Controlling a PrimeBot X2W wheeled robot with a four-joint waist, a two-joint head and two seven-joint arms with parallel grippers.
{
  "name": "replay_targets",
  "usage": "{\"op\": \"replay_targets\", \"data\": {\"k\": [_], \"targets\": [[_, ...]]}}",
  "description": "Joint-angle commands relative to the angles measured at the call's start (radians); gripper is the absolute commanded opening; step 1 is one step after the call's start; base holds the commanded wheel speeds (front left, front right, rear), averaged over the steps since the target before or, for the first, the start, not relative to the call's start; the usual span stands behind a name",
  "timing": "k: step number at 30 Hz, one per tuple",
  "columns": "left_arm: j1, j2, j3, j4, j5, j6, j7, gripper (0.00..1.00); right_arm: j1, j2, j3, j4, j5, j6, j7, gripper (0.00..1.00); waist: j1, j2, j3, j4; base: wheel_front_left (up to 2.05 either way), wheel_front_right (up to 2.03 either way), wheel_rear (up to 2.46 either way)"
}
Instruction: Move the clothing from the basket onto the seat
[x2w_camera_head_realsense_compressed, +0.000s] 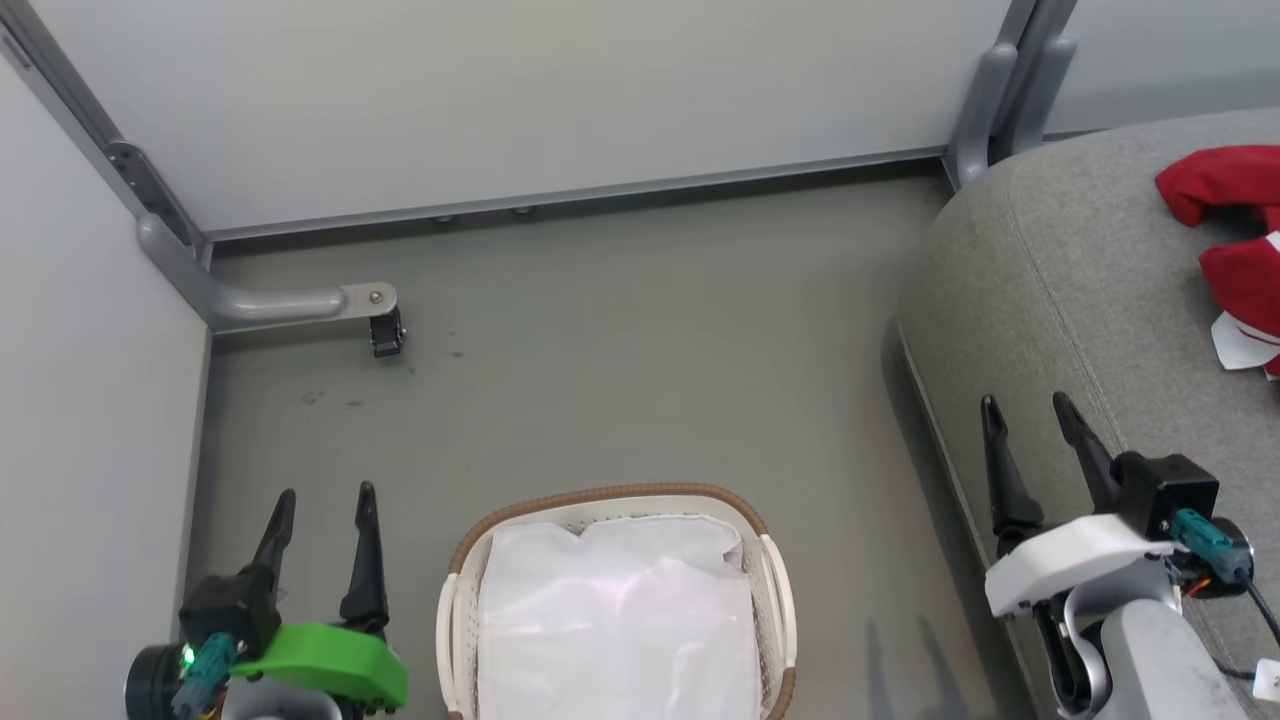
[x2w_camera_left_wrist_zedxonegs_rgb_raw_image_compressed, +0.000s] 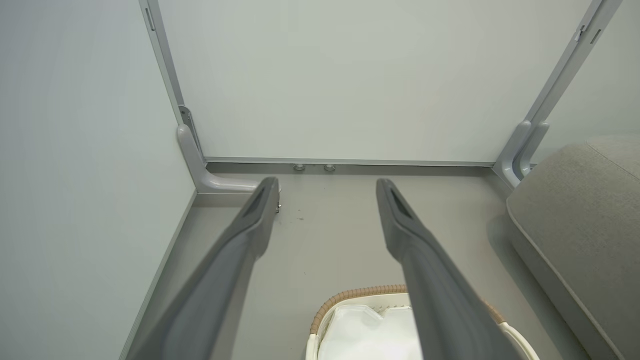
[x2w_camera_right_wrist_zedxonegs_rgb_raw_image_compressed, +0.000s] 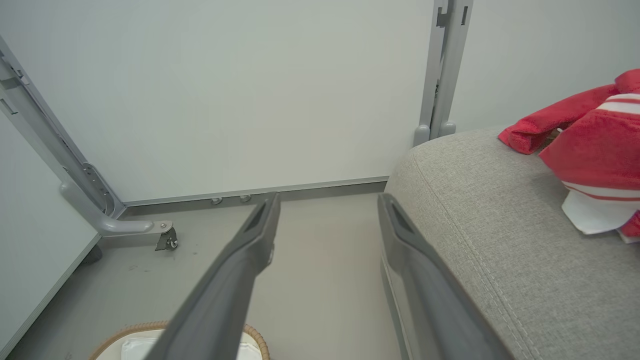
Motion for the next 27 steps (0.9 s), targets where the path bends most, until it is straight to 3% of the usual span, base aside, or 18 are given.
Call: {"op": "replay_targets", "data": {"k": [1,10,11,16,27], "targets": [[0.025,-0.002,0.011,0.001,0.003,-0.003,-0.001,1.00,0.024,-0.001,0.001,0.004,0.006,-0.001,-0.004,1.00,0.0001,0.0000,-0.021,0.013,0.00,0.00,0.00],[0.076,-0.003,-0.003,0.007,-0.075,-0.003,-0.001,1.00,0.074,0.001,0.011,0.011,0.012,-0.001,-0.004,1.00,0.0001,0.0000,-0.044,0.020,0.00,0.00,0.00],[0.061,-0.003,-0.008,0.010,-0.080,0.000,0.000,0.00,0.063,0.003,0.011,0.010,0.010,0.000,0.000,0.00,0.0001,0.0000,-0.044,0.020,0.00,0.00,0.00],[0.068,-0.008,-0.016,0.044,-0.102,0.000,0.004,0.00,0.070,0.014,0.007,0.043,0.025,0.000,0.008,0.00,0.0001,0.0000,-0.046,0.021,0.00,0.00,0.00],[0.053,-0.003,0.000,0.023,-0.299,0.000,0.054,0.00,0.073,0.012,-0.003,0.020,0.230,0.000,0.064,0.00,0.0001,0.0000,-0.052,0.023,0.00,0.00,0.00]]}}
